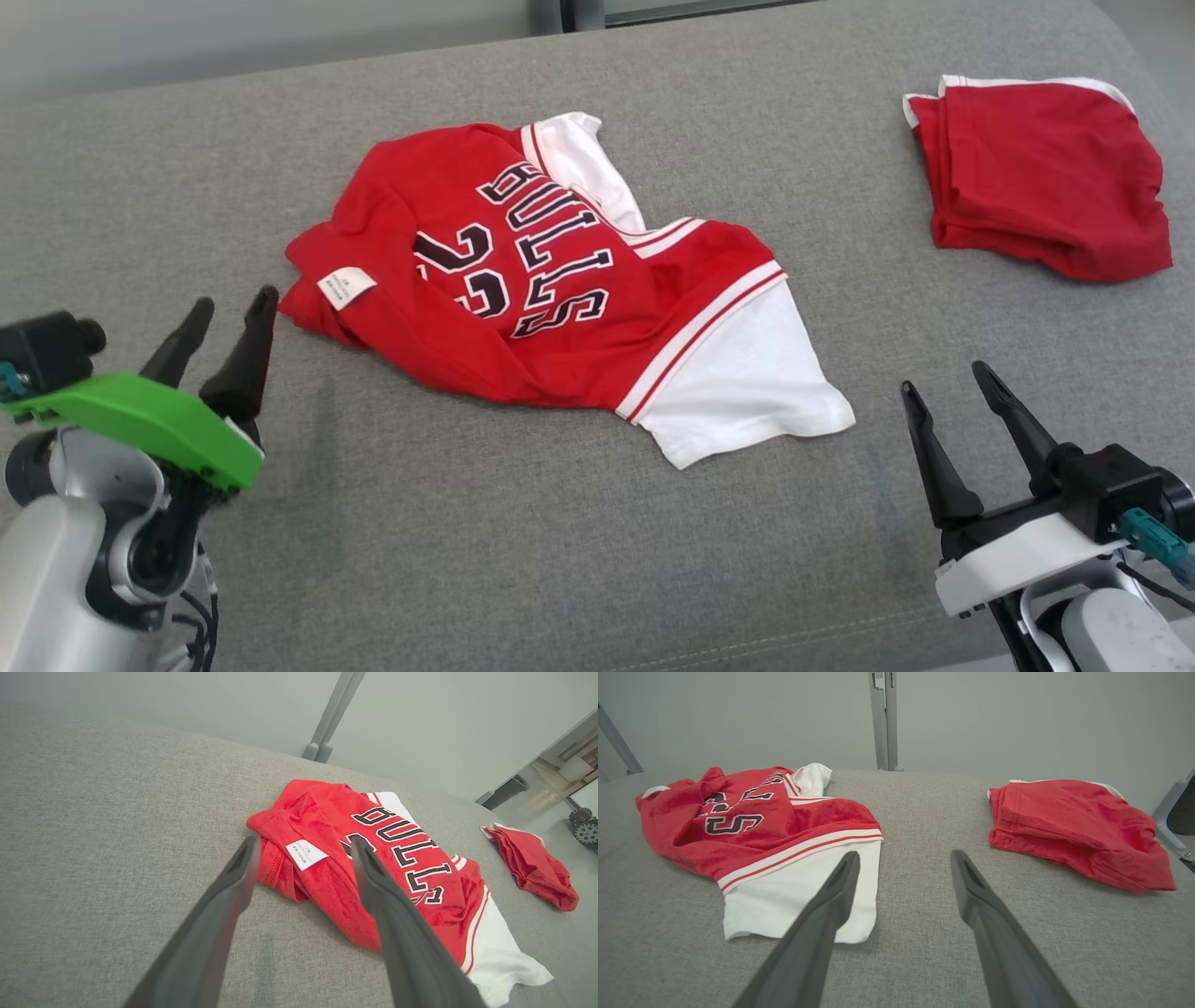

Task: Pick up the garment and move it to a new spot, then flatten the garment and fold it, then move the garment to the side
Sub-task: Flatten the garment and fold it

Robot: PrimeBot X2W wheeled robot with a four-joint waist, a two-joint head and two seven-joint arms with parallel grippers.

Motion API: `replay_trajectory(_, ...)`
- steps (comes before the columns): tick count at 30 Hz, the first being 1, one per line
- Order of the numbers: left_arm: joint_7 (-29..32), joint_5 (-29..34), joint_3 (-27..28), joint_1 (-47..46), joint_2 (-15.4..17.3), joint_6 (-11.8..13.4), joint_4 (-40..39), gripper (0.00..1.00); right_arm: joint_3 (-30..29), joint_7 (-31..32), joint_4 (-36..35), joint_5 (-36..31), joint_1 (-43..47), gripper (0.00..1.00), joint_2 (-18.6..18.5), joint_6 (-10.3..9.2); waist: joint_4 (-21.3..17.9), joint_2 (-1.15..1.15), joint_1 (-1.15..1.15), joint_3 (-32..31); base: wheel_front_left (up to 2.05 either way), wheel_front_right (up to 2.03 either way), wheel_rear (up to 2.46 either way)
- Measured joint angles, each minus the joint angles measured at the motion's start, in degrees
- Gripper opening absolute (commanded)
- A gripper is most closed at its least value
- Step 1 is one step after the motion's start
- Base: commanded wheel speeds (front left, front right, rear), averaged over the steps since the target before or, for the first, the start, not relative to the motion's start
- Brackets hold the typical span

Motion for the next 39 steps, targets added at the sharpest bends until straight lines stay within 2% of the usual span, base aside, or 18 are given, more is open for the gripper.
replay_trajectory(10,8.2,-2.1,1.6,-11.9,-0.5,1.1,9.4,1.00,0.5,0.0,-1.2,-0.2,-2.9,1.00,0.4,0.41,-4.0,0.00,0.00,5.4,0.00,0.00,0.00)
replay_trajectory(15,10.0,-1.1,2.9,-14.0,1.3,1.5,15.8,1.00,0.6,0.0,-1.1,-0.4,-4.2,1.00,1.4,0.41,-6.3,0.00,0.00,7.9,0.00,0.00,0.00)
replay_trajectory(21,11.0,-0.6,2.5,-15.2,-0.1,1.5,20.9,1.00,-0.1,0.0,-0.2,-0.4,-4.9,1.00,1.8,0.33,-8.7,0.00,0.00,10.0,0.00,0.00,0.00)
replay_trajectory(35,10.7,1.1,1.3,-20.5,-2.4,1.5,26.6,1.00,-0.2,-0.1,1.1,-0.4,-5.6,1.00,2.2,-0.08,-8.0,0.00,0.00,9.7,0.00,0.00,0.00)
replay_trajectory(36,10.7,1.3,1.1,-20.6,-2.4,1.5,26.8,0.83,-0.1,-0.1,1.2,-0.4,-5.8,1.00,2.2,-0.08,-8.0,0.00,0.00,9.7,0.00,0.00,0.00)
replay_trajectory(37,10.7,1.4,0.9,-20.7,-2.6,1.5,27.1,0.73,-0.2,-0.1,1.3,-0.4,-5.9,1.00,2.3,-0.08,-7.9,0.00,0.00,9.6,0.00,0.00,0.00)
replay_trajectory(39,10.7,1.4,0.7,-21.0,-3.0,1.5,27.9,0.74,-0.2,-0.1,1.4,-0.5,-5.9,1.00,2.3,-0.08,-7.8,0.00,0.00,9.6,0.00,0.00,0.00)
